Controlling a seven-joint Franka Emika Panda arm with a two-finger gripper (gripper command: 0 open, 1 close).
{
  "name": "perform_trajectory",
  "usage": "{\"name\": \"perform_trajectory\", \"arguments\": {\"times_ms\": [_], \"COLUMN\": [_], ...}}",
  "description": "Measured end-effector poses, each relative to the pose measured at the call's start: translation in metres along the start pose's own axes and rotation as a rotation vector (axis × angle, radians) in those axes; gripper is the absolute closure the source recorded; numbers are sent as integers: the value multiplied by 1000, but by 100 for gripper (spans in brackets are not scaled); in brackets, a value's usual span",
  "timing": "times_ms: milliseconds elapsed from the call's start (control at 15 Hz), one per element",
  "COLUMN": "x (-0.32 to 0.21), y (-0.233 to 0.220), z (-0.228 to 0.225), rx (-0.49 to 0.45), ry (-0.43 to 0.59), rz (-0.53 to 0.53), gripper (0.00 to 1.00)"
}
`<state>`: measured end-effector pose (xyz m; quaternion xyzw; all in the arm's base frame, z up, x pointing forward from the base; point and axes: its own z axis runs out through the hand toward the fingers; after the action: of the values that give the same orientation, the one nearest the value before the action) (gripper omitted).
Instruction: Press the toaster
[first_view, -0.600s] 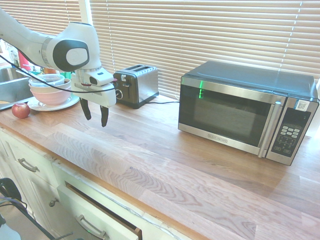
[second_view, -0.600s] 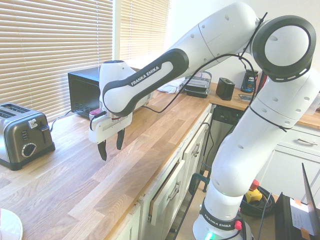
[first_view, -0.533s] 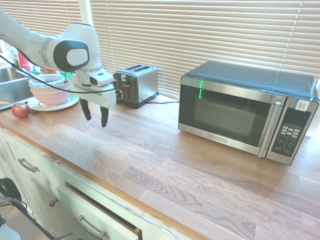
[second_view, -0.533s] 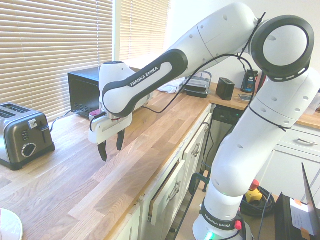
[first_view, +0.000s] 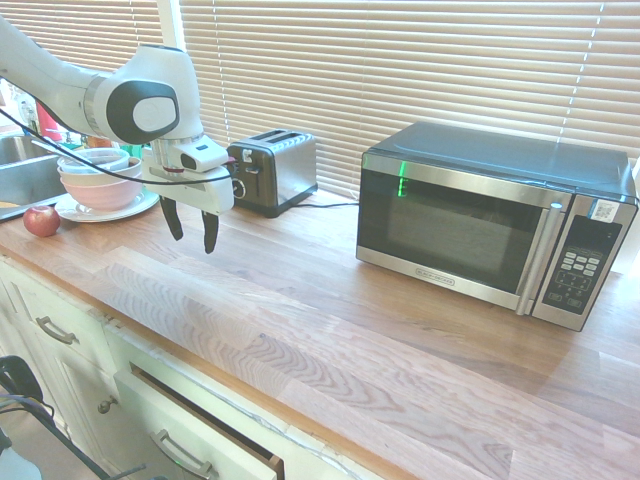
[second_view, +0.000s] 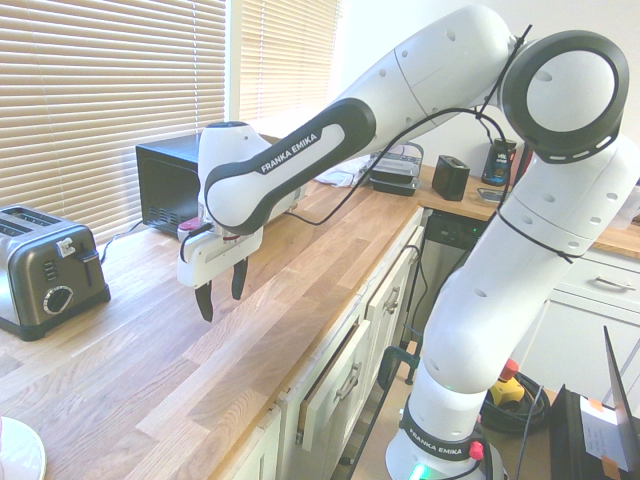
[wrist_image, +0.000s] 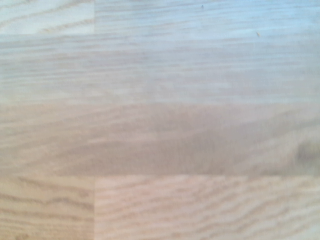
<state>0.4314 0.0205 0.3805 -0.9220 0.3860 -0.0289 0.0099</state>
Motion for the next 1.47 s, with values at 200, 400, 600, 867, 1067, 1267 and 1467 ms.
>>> {"name": "perform_trajectory", "arguments": {"times_ms": [200,400,600,867,1067,1267,1467], "x": [12,36,64,84,114,142,147], "y": [-33,-87,-129,-182,-209,-223,-237], "z": [-17,-37,-65,-97,-90,-83,-82], "rx": [31,57,74,73,72,59,47], "ry": [26,33,33,23,18,15,9], "rz": [-51,-84,-95,-132,-122,-102,-109], "gripper": [0,0,0,0,0,0,0]}}
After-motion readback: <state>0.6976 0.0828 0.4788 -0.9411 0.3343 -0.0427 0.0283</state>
